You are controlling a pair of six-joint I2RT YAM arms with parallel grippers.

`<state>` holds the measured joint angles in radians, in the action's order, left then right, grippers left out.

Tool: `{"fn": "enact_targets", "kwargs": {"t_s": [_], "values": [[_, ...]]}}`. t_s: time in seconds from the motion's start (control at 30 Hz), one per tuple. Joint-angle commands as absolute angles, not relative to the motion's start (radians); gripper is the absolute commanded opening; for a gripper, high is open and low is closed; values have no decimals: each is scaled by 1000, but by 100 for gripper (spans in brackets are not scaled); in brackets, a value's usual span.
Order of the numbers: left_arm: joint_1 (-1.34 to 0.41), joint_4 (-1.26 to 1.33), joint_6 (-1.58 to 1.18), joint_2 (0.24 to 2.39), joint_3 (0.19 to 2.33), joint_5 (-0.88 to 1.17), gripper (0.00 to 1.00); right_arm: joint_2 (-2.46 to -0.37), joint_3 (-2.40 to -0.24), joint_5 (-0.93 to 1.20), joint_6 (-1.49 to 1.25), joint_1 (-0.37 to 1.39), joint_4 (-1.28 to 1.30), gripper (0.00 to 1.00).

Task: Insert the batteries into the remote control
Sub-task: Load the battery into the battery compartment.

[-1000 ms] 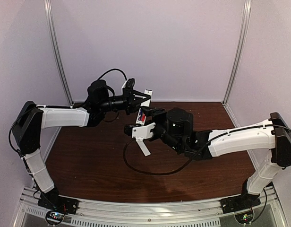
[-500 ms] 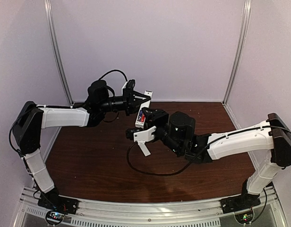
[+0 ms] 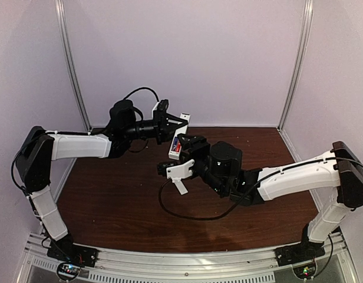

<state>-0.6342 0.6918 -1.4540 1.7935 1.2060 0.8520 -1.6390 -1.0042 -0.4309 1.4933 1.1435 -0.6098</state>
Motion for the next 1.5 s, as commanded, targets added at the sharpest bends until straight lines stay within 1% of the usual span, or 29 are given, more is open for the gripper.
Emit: {"fn": "enact_targets", "kwargs": {"t_s": [0.0,0.07,0.3,0.4,0.57,0.77,1.0,1.03,1.1,1.3,1.4,1.43,1.47], "values": [[-627,765,-1455,1765,1226,856,0,-1665,-1016,-472,1472,1143,-597,73],[-627,760,-1451,1763,1226,856,0,-1661,-1018,-474,1469,1143,-604,74],[-627,741,-1439,1764,1231,851,0,-1657,-1043,-464,1449,1143,-627,81],[-627,741,-1439,1768,1233,851,0,-1658,-1050,-435,1447,1145,-607,82],[-627,744,-1440,1776,1240,853,0,-1670,-1060,-403,1432,1155,-583,82],[-627,744,-1438,1786,1250,856,0,-1680,-1070,-383,1412,1158,-551,79],[-626,745,-1440,1800,1260,861,0,-1677,-1080,-370,1390,1158,-490,60],[-626,746,-1440,1802,1262,861,0,-1675,-1077,-369,1391,1158,-483,56],[-622,749,-1443,1804,1262,860,0,-1674,-1068,-372,1394,1159,-476,42],[-596,745,-1446,1804,1286,866,0,-1666,-1034,-388,1417,1159,-463,33],[-591,742,-1446,1804,1293,867,0,-1667,-1020,-398,1431,1158,-473,34],[-591,741,-1445,1804,1294,866,0,-1669,-1013,-403,1443,1158,-495,44],[-590,741,-1444,1804,1292,865,0,-1671,-1005,-408,1454,1159,-524,58]]}}
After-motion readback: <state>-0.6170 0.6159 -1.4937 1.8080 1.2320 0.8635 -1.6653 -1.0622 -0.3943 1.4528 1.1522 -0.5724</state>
